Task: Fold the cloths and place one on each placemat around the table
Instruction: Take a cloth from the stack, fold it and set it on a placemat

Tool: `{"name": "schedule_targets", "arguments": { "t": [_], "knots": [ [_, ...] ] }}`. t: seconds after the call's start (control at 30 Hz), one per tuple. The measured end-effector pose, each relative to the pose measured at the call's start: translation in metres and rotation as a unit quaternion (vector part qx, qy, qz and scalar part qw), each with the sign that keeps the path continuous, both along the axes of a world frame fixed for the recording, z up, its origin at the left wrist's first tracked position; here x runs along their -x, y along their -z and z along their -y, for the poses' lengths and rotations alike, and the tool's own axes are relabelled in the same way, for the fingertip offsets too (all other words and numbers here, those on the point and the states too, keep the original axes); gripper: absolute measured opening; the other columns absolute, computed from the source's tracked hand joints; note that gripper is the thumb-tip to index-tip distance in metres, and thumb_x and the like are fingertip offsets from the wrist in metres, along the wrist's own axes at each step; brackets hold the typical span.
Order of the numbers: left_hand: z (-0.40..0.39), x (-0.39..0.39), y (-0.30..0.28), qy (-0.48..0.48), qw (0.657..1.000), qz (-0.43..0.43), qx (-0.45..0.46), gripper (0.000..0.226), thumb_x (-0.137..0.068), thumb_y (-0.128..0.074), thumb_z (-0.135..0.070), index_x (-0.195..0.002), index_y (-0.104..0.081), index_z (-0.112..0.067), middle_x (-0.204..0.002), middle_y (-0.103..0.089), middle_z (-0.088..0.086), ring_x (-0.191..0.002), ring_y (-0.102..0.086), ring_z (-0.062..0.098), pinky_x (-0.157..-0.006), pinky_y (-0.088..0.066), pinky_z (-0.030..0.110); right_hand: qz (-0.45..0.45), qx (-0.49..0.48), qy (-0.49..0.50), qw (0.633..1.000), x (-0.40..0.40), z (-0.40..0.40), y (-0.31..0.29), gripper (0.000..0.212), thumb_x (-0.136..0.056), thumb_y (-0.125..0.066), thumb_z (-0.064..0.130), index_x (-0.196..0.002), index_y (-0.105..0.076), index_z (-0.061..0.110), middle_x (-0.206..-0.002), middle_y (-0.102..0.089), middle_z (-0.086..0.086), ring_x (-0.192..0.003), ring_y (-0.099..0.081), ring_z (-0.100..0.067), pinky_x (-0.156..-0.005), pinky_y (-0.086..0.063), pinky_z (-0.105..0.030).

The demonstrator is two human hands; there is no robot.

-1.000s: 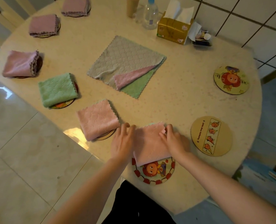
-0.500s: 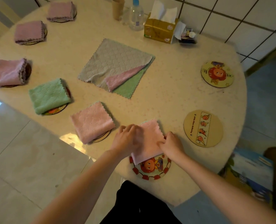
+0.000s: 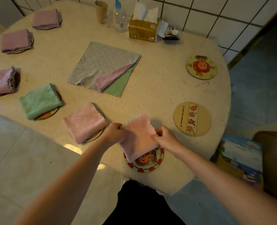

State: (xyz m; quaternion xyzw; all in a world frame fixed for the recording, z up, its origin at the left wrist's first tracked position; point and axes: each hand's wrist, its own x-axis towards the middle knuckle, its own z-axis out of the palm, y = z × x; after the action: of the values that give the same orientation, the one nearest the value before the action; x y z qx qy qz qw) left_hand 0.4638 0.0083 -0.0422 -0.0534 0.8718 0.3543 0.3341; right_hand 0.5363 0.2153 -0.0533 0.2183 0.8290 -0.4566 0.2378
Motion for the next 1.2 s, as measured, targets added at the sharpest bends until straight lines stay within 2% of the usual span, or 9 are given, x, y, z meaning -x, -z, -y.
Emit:
{"name": "schedule_targets", "arguments": {
  "t": [0.07, 0.17, 0.33, 0.5, 0.73, 0.8, 0.93, 1.07, 1.2],
  "knots": [
    [0.005, -0.008, -0.009, -0.004, 0.999, 0.027, -0.037, 0.029, -0.065, -0.063, -0.033, -0.077, -0.067, -0.008, -0.076, -0.062, 0.007, -0.074, -0.056, 0.022, -0.069, -0.052, 0.038, -0.01, 0.024, -0.012, 1.0, -0.013, -0.007, -0.004, 0.026, -0.088, -0.058, 0.032, -0.107, -0.052, 0.016, -0.102, -0.058, 0.001, -0.094, -0.058, -0.016, -0.081, -0.053, -0.036],
    [0.006, -0.028, -0.006, -0.015, 0.993, 0.095, -0.07, 0.03, -0.077, -0.069, -0.02, -0.096, -0.066, 0.002, -0.085, -0.059, 0.011, -0.079, -0.06, 0.022, -0.074, -0.06, 0.04, -0.015, 0.04, -0.033, 0.999, -0.033, -0.02, -0.005, 0.023, -0.089, -0.061, 0.029, -0.106, -0.054, 0.016, -0.103, -0.059, 0.002, -0.096, -0.057, -0.013, -0.077, -0.048, -0.026],
    [0.001, -0.068, 0.01, -0.086, 0.975, 0.165, -0.123, 0.033, -0.08, -0.07, -0.011, -0.111, -0.062, 0.0, -0.099, -0.065, 0.015, -0.087, -0.067, 0.026, -0.075, -0.06, 0.041, -0.013, 0.017, -0.029, 0.999, -0.054, -0.033, 0.006, 0.014, -0.086, -0.064, 0.018, -0.099, -0.057, 0.015, -0.097, -0.063, -0.001, -0.093, -0.06, -0.017, -0.081, -0.05, -0.032],
    [-0.005, -0.081, 0.008, -0.044, 0.992, 0.104, -0.054, 0.018, -0.081, -0.067, -0.01, -0.096, -0.065, 0.0, -0.082, -0.061, 0.01, -0.076, -0.062, 0.023, -0.075, -0.057, 0.044, -0.007, 0.014, -0.053, 0.998, -0.06, -0.036, 0.01, 0.018, -0.086, -0.065, 0.014, -0.102, -0.058, 0.016, -0.098, -0.064, 0.0, -0.093, -0.061, -0.016, -0.081, -0.051, -0.028],
    [-0.002, -0.067, -0.004, -0.103, 0.986, 0.073, -0.106, 0.013, -0.085, -0.066, -0.009, -0.097, -0.064, -0.003, -0.085, -0.058, 0.01, -0.08, -0.059, 0.02, -0.073, -0.058, 0.035, -0.065, 0.015, -0.037, 0.997, -0.047, -0.038, 0.0, 0.017, -0.087, -0.064, 0.018, -0.103, -0.061, 0.013, -0.091, -0.061, 0.006, -0.087, -0.058, -0.01, -0.07, -0.046, -0.017],
    [0.0, -0.064, 0.001, -0.106, 0.988, 0.076, -0.084, 0.011, -0.085, -0.066, -0.009, -0.096, -0.063, -0.007, -0.088, -0.06, 0.01, -0.081, -0.06, 0.022, -0.071, -0.058, 0.035, -0.052, 0.009, -0.046, 0.998, -0.043, -0.037, 0.003, 0.017, -0.087, -0.064, 0.017, -0.103, -0.061, 0.013, -0.093, -0.061, 0.004, -0.088, -0.058, -0.011, -0.07, -0.046, -0.017],
    [0.009, -0.063, 0.018, -0.02, 0.998, 0.002, 0.054, 0.008, -0.079, -0.067, -0.015, -0.087, -0.064, -0.014, -0.079, -0.065, 0.007, -0.07, -0.061, 0.022, -0.065, -0.055, 0.037, -0.006, -0.024, -0.078, 0.997, -0.038, -0.035, 0.013, 0.017, -0.086, -0.065, 0.016, -0.101, -0.059, 0.015, -0.093, -0.062, 0.003, -0.087, -0.059, -0.011, -0.069, -0.047, -0.017],
    [0.019, -0.054, 0.02, 0.044, 0.991, -0.031, 0.124, 0.011, -0.077, -0.069, -0.026, -0.085, -0.063, -0.02, -0.075, -0.062, -0.002, -0.067, -0.057, 0.015, -0.054, -0.044, 0.028, 0.019, -0.049, -0.101, 0.994, -0.029, -0.036, 0.018, 0.018, -0.083, -0.067, 0.013, -0.098, -0.058, 0.017, -0.093, -0.063, 0.001, -0.085, -0.06, -0.011, -0.07, -0.049, -0.02],
    [0.033, -0.017, 0.02, 0.164, 0.96, -0.129, 0.185, 0.012, -0.084, -0.054, -0.017, -0.09, -0.061, -0.024, -0.085, -0.063, -0.003, -0.076, -0.057, 0.019, -0.063, -0.051, 0.03, 0.073, -0.106, -0.197, 0.972, 0.003, -0.039, 0.006, 0.017, -0.084, -0.064, 0.011, -0.101, -0.061, 0.014, -0.101, -0.065, -0.002, -0.092, -0.06, -0.016, -0.081, -0.051, -0.028]
  ]
}}
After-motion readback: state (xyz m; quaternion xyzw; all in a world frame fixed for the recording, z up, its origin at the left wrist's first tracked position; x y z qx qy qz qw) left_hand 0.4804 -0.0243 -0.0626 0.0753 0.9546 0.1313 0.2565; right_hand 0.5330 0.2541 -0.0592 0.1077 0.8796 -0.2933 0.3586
